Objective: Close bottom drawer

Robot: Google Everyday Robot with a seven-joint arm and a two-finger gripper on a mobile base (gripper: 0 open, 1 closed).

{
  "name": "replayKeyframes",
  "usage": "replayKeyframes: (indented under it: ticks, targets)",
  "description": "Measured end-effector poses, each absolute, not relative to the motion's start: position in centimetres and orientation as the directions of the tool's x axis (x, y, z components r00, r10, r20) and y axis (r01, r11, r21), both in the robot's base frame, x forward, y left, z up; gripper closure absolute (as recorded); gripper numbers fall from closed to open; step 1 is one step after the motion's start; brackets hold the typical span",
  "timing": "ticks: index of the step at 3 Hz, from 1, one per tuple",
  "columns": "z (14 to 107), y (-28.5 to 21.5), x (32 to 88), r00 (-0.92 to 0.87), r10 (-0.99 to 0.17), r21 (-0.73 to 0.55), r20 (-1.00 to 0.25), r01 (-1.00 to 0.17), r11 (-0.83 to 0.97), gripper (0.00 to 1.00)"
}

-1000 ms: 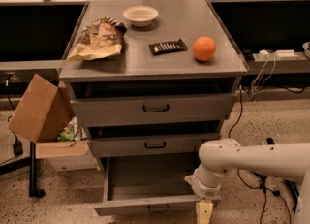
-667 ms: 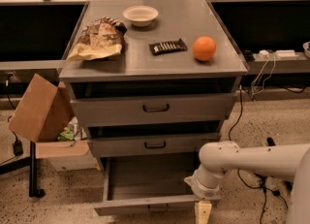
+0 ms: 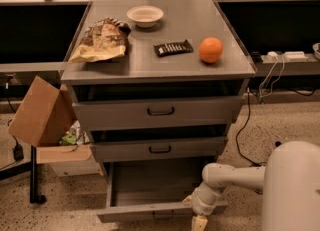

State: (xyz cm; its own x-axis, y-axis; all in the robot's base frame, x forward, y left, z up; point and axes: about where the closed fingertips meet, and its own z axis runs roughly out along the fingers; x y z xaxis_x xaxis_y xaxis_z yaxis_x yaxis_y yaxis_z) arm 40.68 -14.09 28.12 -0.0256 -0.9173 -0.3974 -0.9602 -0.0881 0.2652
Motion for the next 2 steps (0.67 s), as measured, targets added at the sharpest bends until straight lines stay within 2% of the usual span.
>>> replayKeyframes:
  ticks: [1, 2]
  targets:
    - [23.8, -13.5, 40.2, -0.009, -0.898, 0.272, -0.439, -0.954, -0.123, 0.37]
    - [20.4, -13.2, 39.9, -0.001, -0.905, 0.274, -0.426, -0.953, -0.128, 0.61]
